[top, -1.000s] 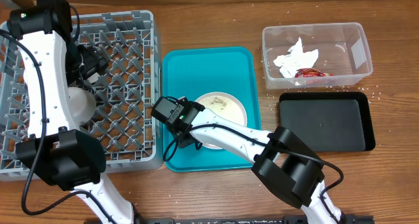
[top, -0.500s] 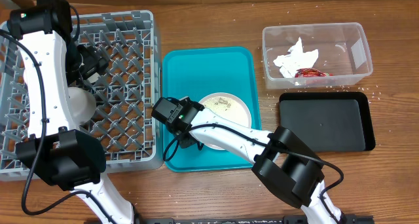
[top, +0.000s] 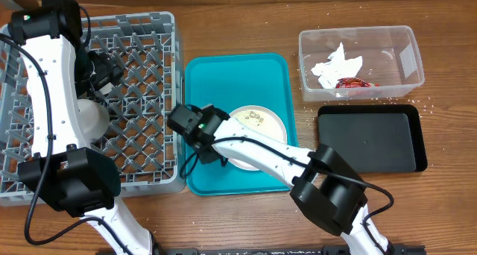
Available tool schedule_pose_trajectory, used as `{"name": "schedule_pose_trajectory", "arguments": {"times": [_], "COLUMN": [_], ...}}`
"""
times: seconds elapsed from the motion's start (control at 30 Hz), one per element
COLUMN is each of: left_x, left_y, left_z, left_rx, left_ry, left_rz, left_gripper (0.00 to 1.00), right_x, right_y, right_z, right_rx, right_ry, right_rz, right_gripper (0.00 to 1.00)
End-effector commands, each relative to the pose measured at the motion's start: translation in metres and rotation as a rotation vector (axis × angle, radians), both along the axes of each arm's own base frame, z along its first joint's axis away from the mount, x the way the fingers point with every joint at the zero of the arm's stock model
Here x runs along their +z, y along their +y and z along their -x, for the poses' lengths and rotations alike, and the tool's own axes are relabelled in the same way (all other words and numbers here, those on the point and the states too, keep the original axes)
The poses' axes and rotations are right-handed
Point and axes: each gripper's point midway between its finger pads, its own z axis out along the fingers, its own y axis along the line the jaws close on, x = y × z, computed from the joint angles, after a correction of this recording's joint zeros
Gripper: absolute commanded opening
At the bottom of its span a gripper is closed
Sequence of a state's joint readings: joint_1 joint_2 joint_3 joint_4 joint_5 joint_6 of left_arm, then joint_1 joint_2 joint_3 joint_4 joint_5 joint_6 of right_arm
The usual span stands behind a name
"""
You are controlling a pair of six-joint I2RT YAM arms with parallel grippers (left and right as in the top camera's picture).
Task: Sort waste into correct bins and load items into the dishwasher
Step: 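Slide the plate toward the tray's left edge with the right gripper, then close the right gripper on the white plate's rim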
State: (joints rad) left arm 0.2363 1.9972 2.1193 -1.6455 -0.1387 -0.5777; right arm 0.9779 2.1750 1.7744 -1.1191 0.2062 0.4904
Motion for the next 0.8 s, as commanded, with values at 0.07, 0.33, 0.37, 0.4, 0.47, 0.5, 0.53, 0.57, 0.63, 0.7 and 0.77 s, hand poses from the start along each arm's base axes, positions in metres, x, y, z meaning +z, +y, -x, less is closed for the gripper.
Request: {"name": "schedule_pose_trajectory", "arguments": {"times": [0.07,0.33,0.37,0.4,0.47,0.5,0.53,0.57,0.63,0.7,0.77], "left_x": [0.013,0.013,0.013,0.013,0.013,0.013,0.013,0.013,0.013,0.013,0.013], "left_y": [-0.001,-0.001,-0.001,-0.001,-0.001,-0.001,-0.001,-0.001,-0.001,-0.001,-0.001], "left_z": [0.000,0.000,0.000,0.000,0.000,0.000,0.000,0.000,0.000,0.000,0.000], "left_rx": [0.005,0.005,0.005,0.005,0.005,0.005,0.005,0.005,0.005,0.005,0.005], "left_ry": [-0.044,-0.044,-0.044,-0.044,-0.044,-0.044,-0.044,-0.044,-0.044,-0.043,-0.044], "left_rz": [-0.005,-0.005,-0.005,-0.005,-0.005,-0.005,-0.005,-0.005,-0.005,-0.005,-0.005], "left_gripper": [1.00,1.00,1.00,1.00,1.00,1.00,1.00,1.00,1.00,1.00,1.00], "right_x": [0.039,0.020,0.019,0.018,0.018,0.018,0.018,0.018,0.016,0.011,0.003], "right_y": [0.015,0.008,0.008,0.008,0.008,0.008,0.007,0.006,0.005,0.003,0.002], "right_z": [-0.019,-0.008,-0.008,-0.008,-0.008,-0.008,-0.008,-0.008,-0.007,-0.005,-0.004], "right_rx": [-0.056,-0.059,-0.068,-0.071,-0.071,-0.071,-0.079,-0.090,-0.115,-0.123,-0.121], "right_ry": [-0.049,-0.015,-0.014,-0.014,-0.014,-0.014,-0.013,-0.012,-0.008,-0.004,-0.002], "right_rz": [-0.081,-0.049,-0.050,-0.051,-0.051,-0.050,-0.051,-0.051,-0.050,-0.046,-0.042], "right_gripper": [0.44,0.45,0.44,0.45,0.45,0.45,0.45,0.45,0.45,0.45,0.45]}}
